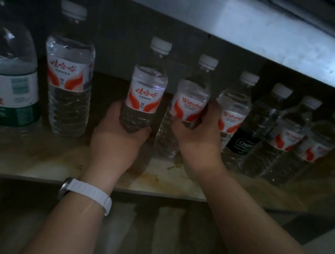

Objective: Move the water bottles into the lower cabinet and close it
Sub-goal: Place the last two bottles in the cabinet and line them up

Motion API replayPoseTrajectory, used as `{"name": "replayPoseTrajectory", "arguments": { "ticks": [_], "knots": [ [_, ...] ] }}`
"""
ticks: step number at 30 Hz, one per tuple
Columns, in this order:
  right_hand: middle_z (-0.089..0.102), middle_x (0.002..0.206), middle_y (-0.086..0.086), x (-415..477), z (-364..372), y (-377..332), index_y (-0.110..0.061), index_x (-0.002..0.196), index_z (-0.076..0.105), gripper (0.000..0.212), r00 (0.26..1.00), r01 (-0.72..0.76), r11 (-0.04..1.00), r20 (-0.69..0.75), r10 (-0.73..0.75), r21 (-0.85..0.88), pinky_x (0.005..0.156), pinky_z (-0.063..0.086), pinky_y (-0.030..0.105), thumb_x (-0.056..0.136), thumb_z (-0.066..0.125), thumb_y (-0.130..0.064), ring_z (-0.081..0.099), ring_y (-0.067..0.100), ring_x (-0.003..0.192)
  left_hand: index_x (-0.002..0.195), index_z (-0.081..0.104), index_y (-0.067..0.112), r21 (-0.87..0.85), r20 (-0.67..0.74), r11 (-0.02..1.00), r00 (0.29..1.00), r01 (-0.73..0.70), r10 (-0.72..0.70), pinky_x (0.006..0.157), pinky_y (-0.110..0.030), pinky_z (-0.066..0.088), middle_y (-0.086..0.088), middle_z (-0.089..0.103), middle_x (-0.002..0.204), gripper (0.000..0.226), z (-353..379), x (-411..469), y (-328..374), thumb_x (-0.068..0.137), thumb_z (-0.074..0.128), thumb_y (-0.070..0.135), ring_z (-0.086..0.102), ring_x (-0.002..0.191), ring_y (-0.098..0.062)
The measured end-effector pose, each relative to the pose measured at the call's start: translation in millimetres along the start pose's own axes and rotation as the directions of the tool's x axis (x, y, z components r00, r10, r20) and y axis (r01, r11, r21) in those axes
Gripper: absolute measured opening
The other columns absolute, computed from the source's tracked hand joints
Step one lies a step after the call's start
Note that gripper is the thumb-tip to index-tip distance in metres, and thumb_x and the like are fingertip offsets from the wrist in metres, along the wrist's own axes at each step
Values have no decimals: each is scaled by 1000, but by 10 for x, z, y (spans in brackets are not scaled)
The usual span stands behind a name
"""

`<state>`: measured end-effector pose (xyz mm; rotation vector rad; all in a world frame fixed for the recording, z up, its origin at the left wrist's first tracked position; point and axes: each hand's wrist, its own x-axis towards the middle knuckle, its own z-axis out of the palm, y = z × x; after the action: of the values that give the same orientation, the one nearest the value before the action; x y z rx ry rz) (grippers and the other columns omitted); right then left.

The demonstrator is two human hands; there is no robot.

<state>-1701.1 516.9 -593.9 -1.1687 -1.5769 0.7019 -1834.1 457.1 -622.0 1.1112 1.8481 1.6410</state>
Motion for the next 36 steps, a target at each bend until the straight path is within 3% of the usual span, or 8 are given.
{"name": "replayPoseTrajectory", "arguments": {
  "ticks": [4,8,12,20,23,27,32,36],
  "knots": [
    [61,122,-11,-124,78,163,-32,130,40,71,996,-77,994,39,81,-81,95,52,36,74,84,-32,60,10,113,138,45,32,22,-19,1000,1000,-18,18,89,-32,38,9,58,128,61,16,-22,-1,85,76,30,54,118,-15],
    [64,117,-11,-133,160,257,-33,128,42,68,997,-74,988,20,78,-136,91,56,39,74,83,-36,62,9,109,126,48,40,-18,-22,999,999,-37,37,86,-29,38,24,51,104,51,72,-46,-9,85,77,31,47,99,-3],
    [63,116,-13,-145,187,300,-33,129,43,67,999,-42,989,-1,42,-143,91,55,37,74,80,-41,62,7,108,108,39,45,-50,36,998,999,-34,36,81,-28,38,26,46,88,43,155,-68,21,86,75,33,46,86,1],
    [62,121,-10,-167,174,249,-29,137,36,73,998,-55,988,-22,53,-142,92,51,29,79,80,-31,61,9,112,123,48,42,-40,-9,997,998,-69,69,87,-29,39,21,49,108,45,238,-50,-18,88,73,31,47,103,-3],
    [62,120,-11,-179,156,254,-31,138,33,74,998,-63,985,-27,60,-158,87,51,26,80,79,-32,62,10,111,119,44,47,-51,-13,997,998,-65,64,87,-29,39,21,50,110,47,246,-56,-22,88,73,29,47,105,-3],
    [62,119,-11,-153,124,271,-32,138,33,74,997,-72,984,-33,67,-162,84,50,26,79,79,-29,62,9,108,133,49,38,-31,-26,996,997,-80,79,88,-28,39,21,50,113,52,256,-69,-39,88,73,28,47,106,-3],
    [64,114,-8,-82,169,325,-29,132,39,72,997,-71,984,-43,65,-164,88,57,37,75,81,-33,64,12,105,131,49,39,-41,-23,997,998,-67,67,89,-29,41,21,51,111,51,279,-49,-42,88,73,30,48,105,-3],
    [65,112,-12,-39,200,354,-31,127,46,69,998,-58,990,-41,53,-125,87,58,37,69,82,-35,64,7,105,121,46,46,-39,-24,997,998,-60,59,87,-29,40,22,50,108,46,294,-57,-39,87,74,31,48,102,-2]
  ]
}}
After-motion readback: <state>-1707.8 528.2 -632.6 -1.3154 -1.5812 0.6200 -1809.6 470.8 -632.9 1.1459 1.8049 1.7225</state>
